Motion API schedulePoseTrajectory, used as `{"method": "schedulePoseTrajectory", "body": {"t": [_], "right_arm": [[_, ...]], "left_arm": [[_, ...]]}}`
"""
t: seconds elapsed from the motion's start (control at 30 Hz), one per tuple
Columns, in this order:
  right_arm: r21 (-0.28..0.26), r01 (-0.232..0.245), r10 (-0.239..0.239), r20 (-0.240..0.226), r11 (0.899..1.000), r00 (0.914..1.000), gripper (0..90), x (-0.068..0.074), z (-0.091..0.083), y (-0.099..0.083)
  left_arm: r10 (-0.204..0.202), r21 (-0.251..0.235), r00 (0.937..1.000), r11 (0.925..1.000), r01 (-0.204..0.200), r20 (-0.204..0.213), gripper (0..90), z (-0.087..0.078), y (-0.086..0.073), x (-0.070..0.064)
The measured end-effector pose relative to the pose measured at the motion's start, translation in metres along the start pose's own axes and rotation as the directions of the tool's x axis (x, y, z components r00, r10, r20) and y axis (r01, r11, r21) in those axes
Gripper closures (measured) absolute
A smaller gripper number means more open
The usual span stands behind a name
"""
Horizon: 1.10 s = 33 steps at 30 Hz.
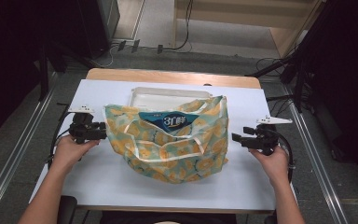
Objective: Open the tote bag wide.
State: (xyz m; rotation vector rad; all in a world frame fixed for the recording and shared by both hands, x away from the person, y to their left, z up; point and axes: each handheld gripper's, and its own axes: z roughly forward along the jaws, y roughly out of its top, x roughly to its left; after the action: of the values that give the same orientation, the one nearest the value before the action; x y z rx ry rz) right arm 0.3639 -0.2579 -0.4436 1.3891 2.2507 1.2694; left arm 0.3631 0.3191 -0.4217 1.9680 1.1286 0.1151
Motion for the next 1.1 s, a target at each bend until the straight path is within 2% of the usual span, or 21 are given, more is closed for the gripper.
{"method": "schedulePoseTrajectory", "body": {"t": [0.17, 0.2, 0.3, 0.47, 0.6, 0.77, 1.1], "right_arm": [[-0.005, 0.005, -0.005, -0.003, 1.0, 1.0, 28.8, 0.003, 0.001, 0.002], [-0.009, 0.004, -0.004, -0.005, 1.0, 1.0, 27.9, 0.004, 0.002, 0.003], [-0.001, 0.008, -0.008, -0.018, 1.0, 0.9998, 27.9, 0.005, 0.003, 0.003], [0.024, 0.018, -0.018, -0.023, 1.0, 0.9996, 31.1, 0.007, 0.005, 0.003], [0.033, 0.014, -0.013, -0.028, 0.999, 0.9995, 35.0, 0.006, 0.004, 0.003], [0.047, 0.019, -0.017, -0.035, 0.999, 0.9992, 36.5, 0.007, 0.006, 0.005], [0.028, 0.026, -0.024, -0.044, 0.999, 0.9987, 37.2, 0.009, 0.01, 0.013]], "left_arm": [[-0.002, 0.025, 0.9994, 0.9997, 0.003, -0.035, 45.2, 0.0, -0.002, 0.002], [-0.02, 0.03, 0.999, 0.9993, 0.021, -0.041, 37.3, 0.0, -0.001, 0.004], [-0.036, 0.029, 0.9992, 0.9989, 0.036, -0.015, 36.1, 0.0, -0.001, 0.006], [-0.007, 0.052, 0.9999, 0.9986, 0.007, -0.011, 38.0, 0.001, -0.002, 0.004], [-0.036, 0.066, 0.9993, 0.9972, 0.036, -0.002, 37.2, 0.002, -0.001, 0.005], [-0.014, 0.071, 0.9999, 0.9974, 0.014, 0.006, 37.7, -0.002, -0.003, 0.003], [-0.036, 0.068, 0.9993, 0.997, 0.035, 0.01, 39.4, -0.009, -0.009, 0.003]]}}
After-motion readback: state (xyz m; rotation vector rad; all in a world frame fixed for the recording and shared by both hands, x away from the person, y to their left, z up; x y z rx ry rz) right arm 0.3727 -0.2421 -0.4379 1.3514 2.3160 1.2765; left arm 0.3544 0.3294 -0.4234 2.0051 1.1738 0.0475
